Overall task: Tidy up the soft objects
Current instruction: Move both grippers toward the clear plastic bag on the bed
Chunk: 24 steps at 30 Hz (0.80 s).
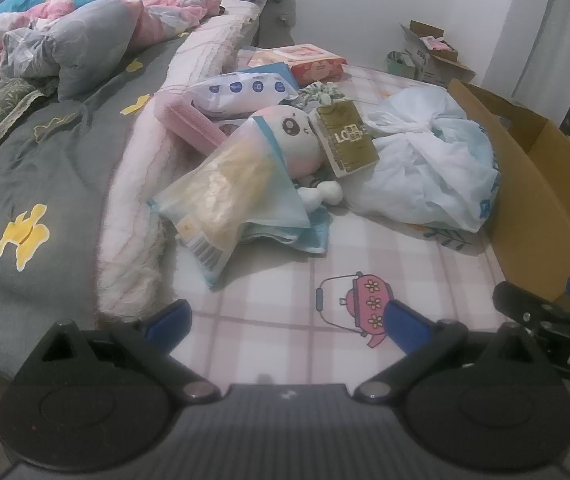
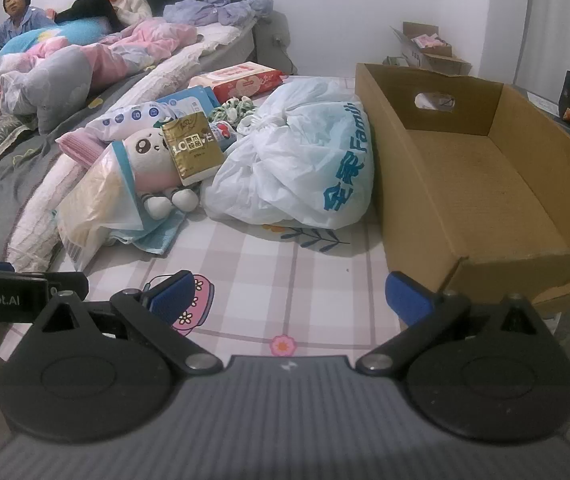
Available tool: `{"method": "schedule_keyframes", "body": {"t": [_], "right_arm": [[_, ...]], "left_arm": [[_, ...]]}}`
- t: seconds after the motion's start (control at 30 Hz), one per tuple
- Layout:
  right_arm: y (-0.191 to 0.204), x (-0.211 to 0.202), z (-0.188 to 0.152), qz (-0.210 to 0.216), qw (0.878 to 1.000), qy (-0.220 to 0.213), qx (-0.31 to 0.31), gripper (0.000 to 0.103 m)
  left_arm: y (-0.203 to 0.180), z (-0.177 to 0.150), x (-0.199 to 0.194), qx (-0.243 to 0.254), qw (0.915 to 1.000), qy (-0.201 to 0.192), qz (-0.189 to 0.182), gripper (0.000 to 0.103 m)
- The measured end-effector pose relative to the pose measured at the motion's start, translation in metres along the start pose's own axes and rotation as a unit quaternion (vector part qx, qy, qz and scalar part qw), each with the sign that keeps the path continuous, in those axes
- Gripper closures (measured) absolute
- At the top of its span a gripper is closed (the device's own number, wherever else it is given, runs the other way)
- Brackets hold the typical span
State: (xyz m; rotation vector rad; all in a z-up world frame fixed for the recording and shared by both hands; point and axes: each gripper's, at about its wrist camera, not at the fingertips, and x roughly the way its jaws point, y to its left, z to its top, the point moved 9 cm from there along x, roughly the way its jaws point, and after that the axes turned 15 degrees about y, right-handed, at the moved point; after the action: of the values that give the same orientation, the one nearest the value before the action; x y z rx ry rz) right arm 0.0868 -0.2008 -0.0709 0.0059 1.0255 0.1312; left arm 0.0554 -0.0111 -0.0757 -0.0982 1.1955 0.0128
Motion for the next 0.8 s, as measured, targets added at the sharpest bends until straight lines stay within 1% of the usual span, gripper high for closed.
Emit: {"method": "schedule_keyframes", "body": {"t": [0.8], "right_arm": [[-0.0003,0.0012,-0.0020,-0.003,1.000,0.005,-0.001,0.001]], "left_arm": [[-0.0020,-0.0022,0.0043,0.005,1.0000,0.007,-0.002,0.001]]}}
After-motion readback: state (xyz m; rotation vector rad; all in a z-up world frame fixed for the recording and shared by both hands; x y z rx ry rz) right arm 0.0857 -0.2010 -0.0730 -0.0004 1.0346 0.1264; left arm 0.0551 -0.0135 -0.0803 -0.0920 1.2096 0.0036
